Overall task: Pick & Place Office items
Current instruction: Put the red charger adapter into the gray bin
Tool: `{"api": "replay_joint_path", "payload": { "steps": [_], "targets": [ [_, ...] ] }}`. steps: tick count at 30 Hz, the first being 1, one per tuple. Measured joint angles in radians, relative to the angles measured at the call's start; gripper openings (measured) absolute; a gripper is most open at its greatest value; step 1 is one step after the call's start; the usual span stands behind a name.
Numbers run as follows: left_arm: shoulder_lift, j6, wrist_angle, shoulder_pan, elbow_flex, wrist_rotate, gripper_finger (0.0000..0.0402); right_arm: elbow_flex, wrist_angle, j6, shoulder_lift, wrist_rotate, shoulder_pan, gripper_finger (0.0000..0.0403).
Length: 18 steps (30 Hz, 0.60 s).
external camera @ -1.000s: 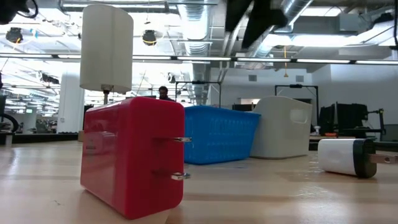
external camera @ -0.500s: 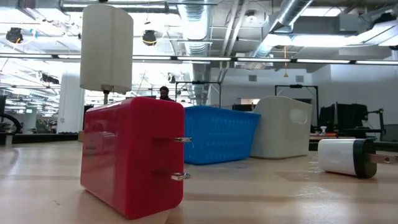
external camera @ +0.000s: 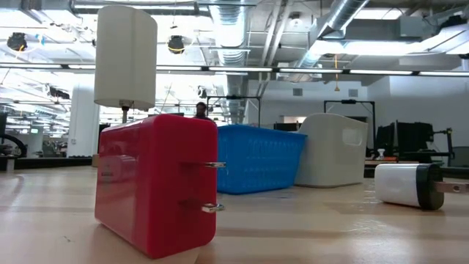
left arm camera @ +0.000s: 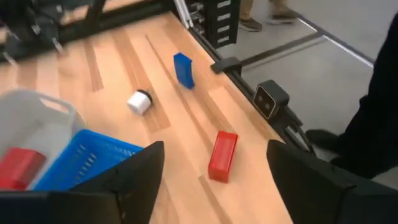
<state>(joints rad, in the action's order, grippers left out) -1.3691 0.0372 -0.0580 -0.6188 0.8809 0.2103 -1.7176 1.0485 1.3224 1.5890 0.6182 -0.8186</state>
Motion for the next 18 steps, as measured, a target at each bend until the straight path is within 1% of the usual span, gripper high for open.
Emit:
{"api": "replay_joint_path", "payload": {
  "steps": [3, 10, 18],
  "targets": [
    [-0.07, 0.031, 0.036, 0.001, 0.002, -0.015, 0.029, 0.0, -0.007, 0.013, 0.0, 0.01, -0.023, 0.024],
    [-0.217, 0.026, 0.126, 0.002, 0.001, -0.04, 0.0285, 0.0, -0.046, 0.014, 0.0, 0.016, -0.061, 0.024],
    [-0.322, -0.022, 0.226, 0.009, 0.002, -0.056, 0.0285, 0.0, -0.074, 0.014, 0.0, 0.015, -0.066, 0.024]
  ]
}}
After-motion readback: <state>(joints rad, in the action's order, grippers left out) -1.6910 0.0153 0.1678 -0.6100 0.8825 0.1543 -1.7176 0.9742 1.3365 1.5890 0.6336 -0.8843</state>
